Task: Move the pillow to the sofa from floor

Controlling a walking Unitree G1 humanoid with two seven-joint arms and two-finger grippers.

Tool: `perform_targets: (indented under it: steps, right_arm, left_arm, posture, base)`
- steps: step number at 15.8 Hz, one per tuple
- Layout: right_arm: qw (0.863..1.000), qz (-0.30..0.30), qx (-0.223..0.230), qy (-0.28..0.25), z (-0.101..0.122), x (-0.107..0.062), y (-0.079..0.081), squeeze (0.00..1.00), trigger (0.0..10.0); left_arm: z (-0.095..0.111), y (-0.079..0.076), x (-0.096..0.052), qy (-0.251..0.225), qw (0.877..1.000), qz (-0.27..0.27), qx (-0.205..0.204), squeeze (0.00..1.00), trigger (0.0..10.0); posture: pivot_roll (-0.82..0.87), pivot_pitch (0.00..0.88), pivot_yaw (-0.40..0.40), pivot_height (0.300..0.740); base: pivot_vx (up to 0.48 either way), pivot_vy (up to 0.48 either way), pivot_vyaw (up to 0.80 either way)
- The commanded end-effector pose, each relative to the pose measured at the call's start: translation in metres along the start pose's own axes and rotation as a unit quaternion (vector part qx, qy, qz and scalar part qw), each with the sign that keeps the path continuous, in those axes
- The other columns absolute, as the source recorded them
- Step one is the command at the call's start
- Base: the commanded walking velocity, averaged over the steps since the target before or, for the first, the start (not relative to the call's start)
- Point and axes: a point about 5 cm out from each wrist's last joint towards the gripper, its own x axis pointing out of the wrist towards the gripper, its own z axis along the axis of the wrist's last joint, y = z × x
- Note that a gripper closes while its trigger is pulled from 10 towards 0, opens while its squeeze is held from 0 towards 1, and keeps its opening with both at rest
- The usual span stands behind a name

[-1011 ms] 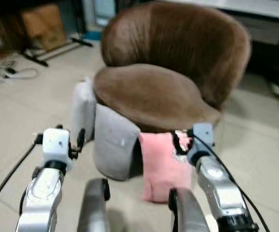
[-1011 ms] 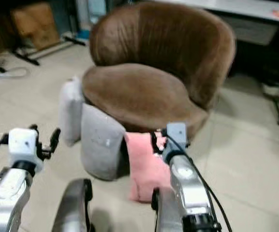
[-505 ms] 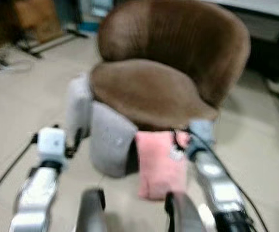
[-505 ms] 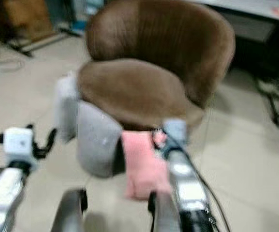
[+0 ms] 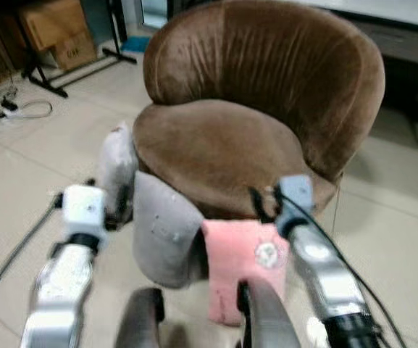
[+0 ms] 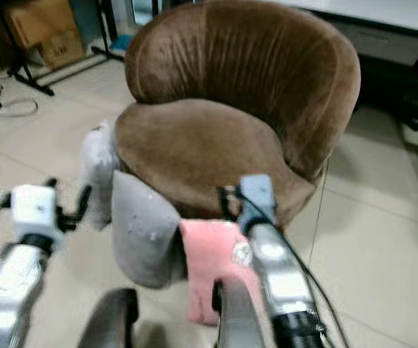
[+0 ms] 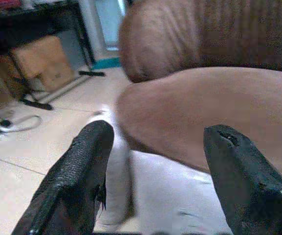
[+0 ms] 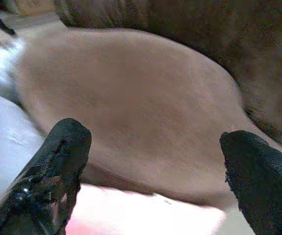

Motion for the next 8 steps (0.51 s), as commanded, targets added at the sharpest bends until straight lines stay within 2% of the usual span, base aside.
perform_targets:
  steps: [1, 3, 8]
  right_arm:
    - [1.000, 0.010, -0.012, -0.007, 0.0033, 0.0010, -0.0002, 0.00, 10.0]
    - [1.000, 0.016, -0.004, -0.004, 0.0018, 0.0016, -0.0001, 0.00, 10.0]
    - [1.000, 0.027, 0.000, -0.007, 0.0020, 0.0022, -0.0001, 0.00, 10.0]
  left_arm:
    - [0.0017, 0.0034, -0.0004, 0.000, 1.000, 0.003, 0.017, 0.00, 10.0]
    - [0.0001, 0.0045, -0.0003, 0.002, 1.000, 0.003, 0.020, 0.00, 10.0]
    - [-0.0006, 0.0040, 0.0003, 0.003, 1.000, -0.001, 0.025, 0.00, 10.0]
  posture:
    - [-0.16, 0.000, -0.008, 0.540]
    - [-0.16, 0.000, -0.009, 0.540]
    - [-0.16, 0.000, -0.006, 0.496]
  base:
    - [0.000, 0.000, 0.00]
    - [0.000, 0.000, 0.00]
    - [0.000, 0.000, 0.00]
